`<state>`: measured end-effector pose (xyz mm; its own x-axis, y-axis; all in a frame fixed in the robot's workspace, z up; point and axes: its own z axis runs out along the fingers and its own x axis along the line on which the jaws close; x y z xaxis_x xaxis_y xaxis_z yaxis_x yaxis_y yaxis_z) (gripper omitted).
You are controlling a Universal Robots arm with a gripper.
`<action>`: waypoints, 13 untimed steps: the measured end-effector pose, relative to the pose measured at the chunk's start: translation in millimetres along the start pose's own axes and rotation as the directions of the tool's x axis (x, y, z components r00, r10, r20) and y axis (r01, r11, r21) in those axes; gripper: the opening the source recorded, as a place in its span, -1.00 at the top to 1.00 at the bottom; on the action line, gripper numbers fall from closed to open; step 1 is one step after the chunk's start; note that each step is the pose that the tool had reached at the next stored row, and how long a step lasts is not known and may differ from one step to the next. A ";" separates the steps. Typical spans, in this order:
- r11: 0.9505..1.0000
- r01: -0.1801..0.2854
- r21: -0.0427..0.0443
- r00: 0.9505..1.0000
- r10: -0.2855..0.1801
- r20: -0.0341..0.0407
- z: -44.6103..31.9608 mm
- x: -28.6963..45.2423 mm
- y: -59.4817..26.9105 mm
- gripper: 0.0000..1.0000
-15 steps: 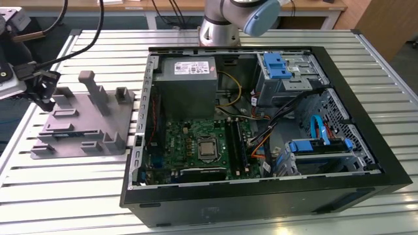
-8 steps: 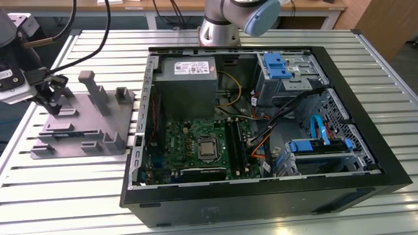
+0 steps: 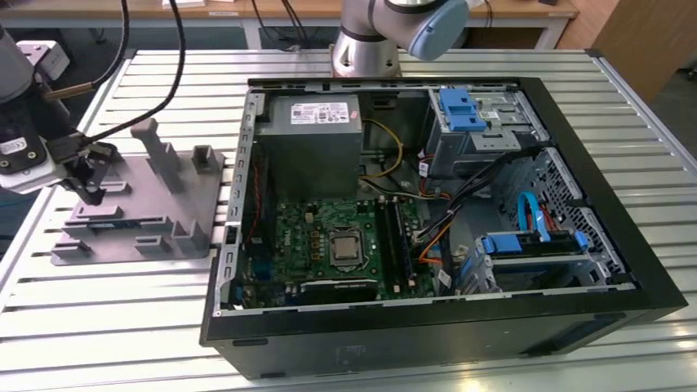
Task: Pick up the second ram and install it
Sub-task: 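Reach for the second ram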
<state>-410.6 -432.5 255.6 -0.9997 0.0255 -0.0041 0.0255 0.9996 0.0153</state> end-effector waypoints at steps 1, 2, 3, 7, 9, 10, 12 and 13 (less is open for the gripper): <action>1.000 0.001 0.000 1.000 -0.001 -0.001 1.7 -0.8 -0.1 0.80; 1.000 0.012 0.000 1.000 -0.012 -0.004 2.1 -15.2 -0.2 0.80; 1.000 0.012 0.000 1.000 -0.012 -0.004 -1.5 -15.2 -0.1 0.80; 1.000 0.012 0.000 1.000 -0.012 -0.004 -13.5 -15.3 0.1 0.80; 1.000 0.012 0.000 1.000 -0.012 -0.004 -14.8 -15.3 0.1 0.80; 1.000 0.013 0.000 1.000 -0.013 -0.004 -14.8 -15.3 0.1 0.80; 1.000 0.013 0.000 1.000 -0.013 -0.004 -15.0 -15.1 -0.1 0.80; 1.000 0.013 0.000 1.000 -0.013 -0.004 -15.0 -15.1 -0.1 0.80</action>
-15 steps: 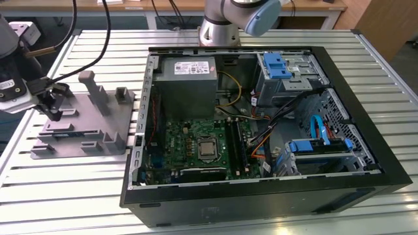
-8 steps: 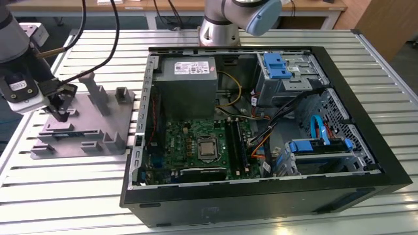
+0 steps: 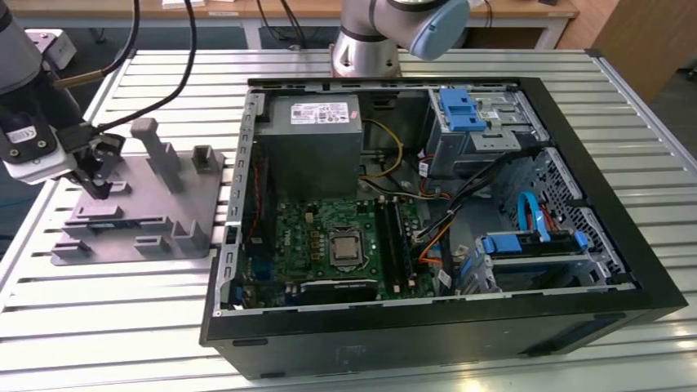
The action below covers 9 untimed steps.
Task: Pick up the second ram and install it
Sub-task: 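Reach for the second ram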
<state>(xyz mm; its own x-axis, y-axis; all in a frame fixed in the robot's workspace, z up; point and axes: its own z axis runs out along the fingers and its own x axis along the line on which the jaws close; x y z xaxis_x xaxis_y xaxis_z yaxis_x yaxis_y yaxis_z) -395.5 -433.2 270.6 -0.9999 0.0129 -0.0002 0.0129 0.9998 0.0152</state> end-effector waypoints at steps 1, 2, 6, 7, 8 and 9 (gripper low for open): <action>1.000 0.000 0.000 1.000 0.000 0.000 0.0 0.0 0.0 0.80; 1.000 0.000 0.001 1.000 0.000 0.000 1.0 -0.1 0.0 0.80; 1.000 0.000 0.003 1.000 0.000 0.000 7.8 0.3 -0.1 0.80; 1.000 0.000 0.003 1.000 0.000 0.000 7.6 1.2 -0.1 0.80; 1.000 0.000 0.003 1.000 0.000 0.001 7.7 2.3 -0.2 0.80; 1.000 0.000 0.003 1.000 0.000 0.001 7.7 2.4 -0.3 0.80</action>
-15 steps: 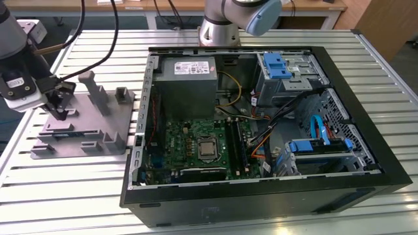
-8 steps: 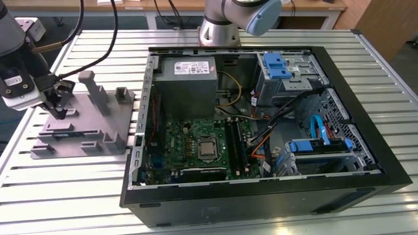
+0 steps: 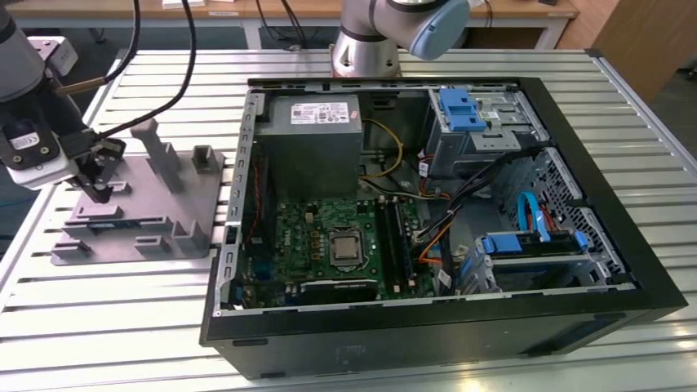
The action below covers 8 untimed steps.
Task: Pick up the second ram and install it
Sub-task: 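Reach for the second ram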
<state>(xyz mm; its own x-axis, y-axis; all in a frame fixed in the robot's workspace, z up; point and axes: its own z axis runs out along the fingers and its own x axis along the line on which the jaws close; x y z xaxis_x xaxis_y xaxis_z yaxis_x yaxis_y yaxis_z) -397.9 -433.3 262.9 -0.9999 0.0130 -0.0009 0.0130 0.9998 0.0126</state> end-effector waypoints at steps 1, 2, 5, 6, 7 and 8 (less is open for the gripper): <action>1.000 0.000 0.000 1.000 0.000 0.000 0.0 -0.1 0.0 0.80; 1.000 0.000 0.000 1.000 0.000 0.000 0.4 -1.2 -0.1 0.80; 1.000 0.000 -0.001 1.000 0.000 -0.002 5.4 -4.9 1.5 0.80; 1.000 0.000 -0.004 1.000 0.000 -0.002 6.8 -4.9 1.5 0.80; 1.000 0.000 -0.008 1.000 0.000 -0.002 7.9 -4.8 1.5 0.80; 1.000 0.000 -0.009 1.000 0.000 -0.002 9.6 -4.6 1.3 0.80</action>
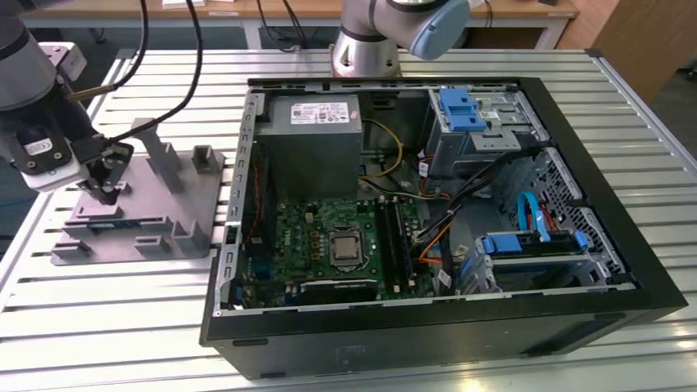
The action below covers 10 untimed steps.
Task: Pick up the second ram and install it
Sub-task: 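Reach for the second ram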
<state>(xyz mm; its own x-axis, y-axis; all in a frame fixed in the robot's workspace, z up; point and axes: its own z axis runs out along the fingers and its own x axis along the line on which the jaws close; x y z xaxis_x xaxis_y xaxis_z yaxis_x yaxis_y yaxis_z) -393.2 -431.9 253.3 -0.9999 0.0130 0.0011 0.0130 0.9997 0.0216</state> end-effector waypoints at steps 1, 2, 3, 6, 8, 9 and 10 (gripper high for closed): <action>1.000 0.000 0.001 1.000 0.000 0.000 0.9 0.5 -0.8 0.80; 1.000 0.000 0.004 1.000 0.000 0.000 1.6 0.8 -1.5 0.80; 1.000 0.000 0.008 1.000 0.000 0.000 2.3 0.9 -2.5 0.80; 1.000 0.000 0.010 1.000 0.000 0.000 7.2 0.9 -5.7 0.80; 1.000 0.000 0.010 1.000 0.000 0.000 10.8 0.9 -7.4 0.80; 1.000 0.000 0.010 1.000 0.000 0.000 12.5 1.0 -7.6 0.80; 1.000 0.000 0.010 1.000 0.000 0.000 14.4 1.0 -7.6 0.80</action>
<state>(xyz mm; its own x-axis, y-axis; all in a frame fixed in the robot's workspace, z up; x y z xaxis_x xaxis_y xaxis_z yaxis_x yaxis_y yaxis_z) -394.3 -439.2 238.7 -0.9999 0.0131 0.0011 0.0131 0.9998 0.0119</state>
